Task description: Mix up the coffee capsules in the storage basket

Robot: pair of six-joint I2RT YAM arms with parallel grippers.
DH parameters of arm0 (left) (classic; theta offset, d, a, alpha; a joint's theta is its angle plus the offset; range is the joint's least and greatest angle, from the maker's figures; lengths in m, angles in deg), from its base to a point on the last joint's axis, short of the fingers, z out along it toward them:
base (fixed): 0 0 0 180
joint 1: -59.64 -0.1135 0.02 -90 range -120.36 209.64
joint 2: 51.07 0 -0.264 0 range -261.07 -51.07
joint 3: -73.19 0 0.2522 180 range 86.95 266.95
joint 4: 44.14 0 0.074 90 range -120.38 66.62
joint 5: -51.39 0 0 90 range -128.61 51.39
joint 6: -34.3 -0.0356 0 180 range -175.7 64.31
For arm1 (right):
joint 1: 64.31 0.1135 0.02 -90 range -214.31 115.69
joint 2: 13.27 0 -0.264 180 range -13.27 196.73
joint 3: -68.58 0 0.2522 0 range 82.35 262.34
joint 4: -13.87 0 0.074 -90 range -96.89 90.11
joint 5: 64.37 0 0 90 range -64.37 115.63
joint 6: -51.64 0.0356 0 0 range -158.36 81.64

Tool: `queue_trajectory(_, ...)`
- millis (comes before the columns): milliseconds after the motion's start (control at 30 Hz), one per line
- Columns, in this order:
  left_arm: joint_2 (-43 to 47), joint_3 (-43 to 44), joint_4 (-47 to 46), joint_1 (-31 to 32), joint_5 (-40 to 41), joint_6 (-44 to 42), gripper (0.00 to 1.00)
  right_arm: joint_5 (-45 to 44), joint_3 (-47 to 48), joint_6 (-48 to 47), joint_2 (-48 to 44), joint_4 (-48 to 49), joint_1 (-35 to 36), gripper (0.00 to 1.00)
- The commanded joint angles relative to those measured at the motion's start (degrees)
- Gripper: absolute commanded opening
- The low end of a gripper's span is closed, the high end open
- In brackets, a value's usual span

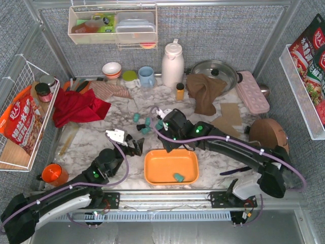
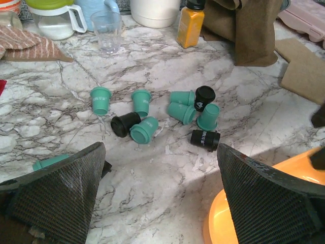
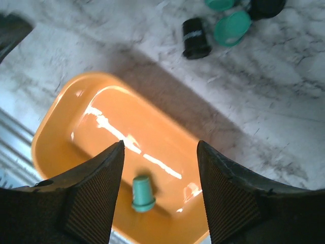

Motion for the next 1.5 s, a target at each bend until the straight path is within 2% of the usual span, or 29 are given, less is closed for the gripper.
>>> queue_trajectory(0, 0.5, -0.3, -1.4, 0.0, 0.2, 0.3, 0.99, 0.9, 1.2, -3.5, 4.1, 7.6, -3.7, 0.61)
queue_trajectory(167, 1.5, -0.2, 0.2, 0.0, -0.4, 0.5, 0.99, 5.1, 3.2, -5.2, 11.7, 14.2, -5.7, 0.54)
queue_trajectory(533, 5.1, -1.5, 2.3, 0.0, -0.1, 0.9, 0.99, 5.6, 5.7, -12.2, 23.0, 18.5, -6.7, 0.53)
queue_trajectory(1167, 6.8, -2.5, 3.9, 0.0, 0.3, 1.4, 0.99, 5.2, 8.6, -14.9, 32.6, 18.1, -8.4, 0.51)
queue_trajectory(1467, 7.0, -3.1, 3.6, 0.0, 0.5, 1.8, 0.99, 4.4, 8.8, -15.3, 33.6, 18.0, -8.4, 0.45)
